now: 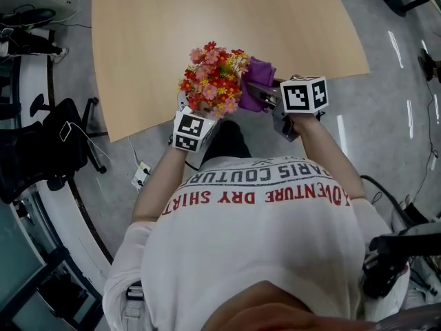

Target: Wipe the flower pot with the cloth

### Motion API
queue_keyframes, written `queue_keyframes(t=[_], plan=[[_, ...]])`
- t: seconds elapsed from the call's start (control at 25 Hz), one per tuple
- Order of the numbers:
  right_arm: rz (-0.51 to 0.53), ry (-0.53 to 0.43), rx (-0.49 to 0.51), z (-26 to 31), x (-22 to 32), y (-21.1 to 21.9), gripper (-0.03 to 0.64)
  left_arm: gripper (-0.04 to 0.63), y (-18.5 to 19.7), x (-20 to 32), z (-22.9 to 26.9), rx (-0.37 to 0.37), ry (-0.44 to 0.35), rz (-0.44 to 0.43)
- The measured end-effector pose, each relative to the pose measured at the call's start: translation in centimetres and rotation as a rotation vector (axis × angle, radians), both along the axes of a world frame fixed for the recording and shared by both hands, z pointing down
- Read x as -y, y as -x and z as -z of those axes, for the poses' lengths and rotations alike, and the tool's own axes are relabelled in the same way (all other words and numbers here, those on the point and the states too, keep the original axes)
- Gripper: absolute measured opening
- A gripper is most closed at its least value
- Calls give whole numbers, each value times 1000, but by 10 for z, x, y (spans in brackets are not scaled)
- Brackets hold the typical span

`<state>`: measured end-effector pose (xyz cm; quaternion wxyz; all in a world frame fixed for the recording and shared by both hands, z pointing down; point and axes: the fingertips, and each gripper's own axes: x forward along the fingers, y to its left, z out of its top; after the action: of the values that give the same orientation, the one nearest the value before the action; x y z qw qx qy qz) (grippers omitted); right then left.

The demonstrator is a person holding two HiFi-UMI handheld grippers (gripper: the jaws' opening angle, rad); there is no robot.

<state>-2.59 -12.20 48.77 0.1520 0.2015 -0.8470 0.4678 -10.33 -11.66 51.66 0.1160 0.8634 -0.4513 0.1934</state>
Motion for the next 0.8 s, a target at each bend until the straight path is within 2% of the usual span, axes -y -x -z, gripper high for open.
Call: queue_keyframes(t=[0.4,0.8], plan=[[0,22,-33,-19,15,6,59,506,2,6,-4,-1,-6,-40],[-8,25,-222,-30,11,3,58,506,2,-4,16,-5,-13,-78]])
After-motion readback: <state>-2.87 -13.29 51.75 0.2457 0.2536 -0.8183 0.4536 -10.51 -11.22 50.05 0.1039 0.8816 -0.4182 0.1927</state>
